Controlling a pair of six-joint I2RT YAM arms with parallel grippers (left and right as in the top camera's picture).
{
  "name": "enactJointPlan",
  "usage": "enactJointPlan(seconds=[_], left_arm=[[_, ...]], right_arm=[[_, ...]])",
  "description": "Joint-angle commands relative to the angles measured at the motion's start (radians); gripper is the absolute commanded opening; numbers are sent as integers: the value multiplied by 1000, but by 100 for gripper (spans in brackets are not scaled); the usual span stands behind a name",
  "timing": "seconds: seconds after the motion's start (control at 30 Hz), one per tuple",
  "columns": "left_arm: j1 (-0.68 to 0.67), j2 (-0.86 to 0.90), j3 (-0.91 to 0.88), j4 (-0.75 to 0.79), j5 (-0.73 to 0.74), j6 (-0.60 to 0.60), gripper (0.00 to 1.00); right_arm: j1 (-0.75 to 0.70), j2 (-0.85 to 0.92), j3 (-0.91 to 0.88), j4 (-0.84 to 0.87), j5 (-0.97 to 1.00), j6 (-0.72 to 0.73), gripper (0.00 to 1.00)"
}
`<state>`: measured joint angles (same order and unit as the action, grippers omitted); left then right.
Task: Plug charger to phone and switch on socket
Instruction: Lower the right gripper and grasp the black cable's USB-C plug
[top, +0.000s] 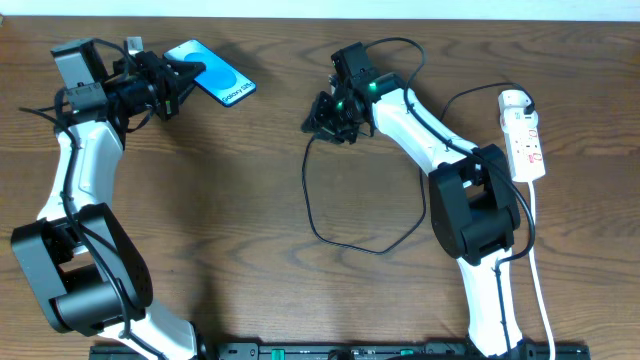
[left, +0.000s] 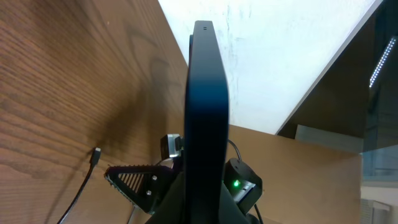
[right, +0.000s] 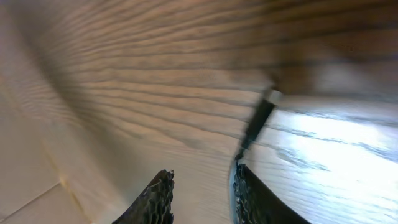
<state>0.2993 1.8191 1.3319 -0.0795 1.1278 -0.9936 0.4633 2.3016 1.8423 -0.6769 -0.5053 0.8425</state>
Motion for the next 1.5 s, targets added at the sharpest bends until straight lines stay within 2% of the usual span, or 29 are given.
enactJointPlan(seconds=[0.0,0.1,0.23,0.53,0.7,0.9,1.07,1.17,1.47], left_arm=[[5,-22,9,6,43,13,7],[5,-22,9,6,43,13,7],[5,-22,9,6,43,13,7],[5,-22,9,6,43,13,7],[5,-22,9,6,43,13,7],[5,-22,9,6,43,13,7],[5,-22,9,6,43,13,7],[5,-22,9,6,43,13,7],[5,-22,9,6,39,14,7]], right_arm=[[3,23,26,-18,63,-26,30],[3,24,26,-23,72,-25,28],[10,36,26,-23,77,-24,19],[40,77,26,-22,109,-20,28],[40,80,26,-12,134,-9,28],[40,102,26,-4,133,-9,21],[40,117,26,-4,131,-13,8],[40,116,26,4,90,-87,1],[20,93,30,6,-82,-397,1]])
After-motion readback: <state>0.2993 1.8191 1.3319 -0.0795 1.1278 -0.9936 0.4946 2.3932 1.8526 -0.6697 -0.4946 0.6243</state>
